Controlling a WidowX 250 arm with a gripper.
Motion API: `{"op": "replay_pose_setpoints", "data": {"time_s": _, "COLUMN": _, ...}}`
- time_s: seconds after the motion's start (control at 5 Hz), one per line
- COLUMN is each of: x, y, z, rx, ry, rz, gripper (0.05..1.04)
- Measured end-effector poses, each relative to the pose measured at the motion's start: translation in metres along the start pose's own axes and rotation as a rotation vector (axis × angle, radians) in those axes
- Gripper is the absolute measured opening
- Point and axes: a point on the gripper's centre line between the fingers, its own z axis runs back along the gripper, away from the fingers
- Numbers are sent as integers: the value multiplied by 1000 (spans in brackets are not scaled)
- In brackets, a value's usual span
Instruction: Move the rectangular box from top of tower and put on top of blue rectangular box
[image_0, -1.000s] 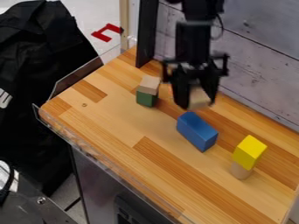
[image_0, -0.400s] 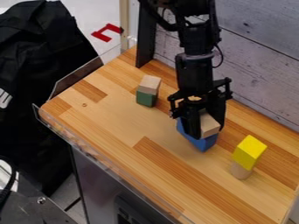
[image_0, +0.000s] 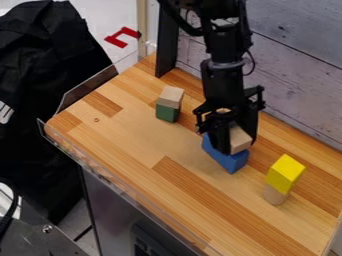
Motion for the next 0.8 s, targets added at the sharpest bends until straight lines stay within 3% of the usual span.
{"op": "replay_pose_setpoints", "data": {"time_s": 0.8, "x": 8, "y": -8, "z": -17, "rx": 2, "ry": 12, "rz": 51, "gripper": 583}}
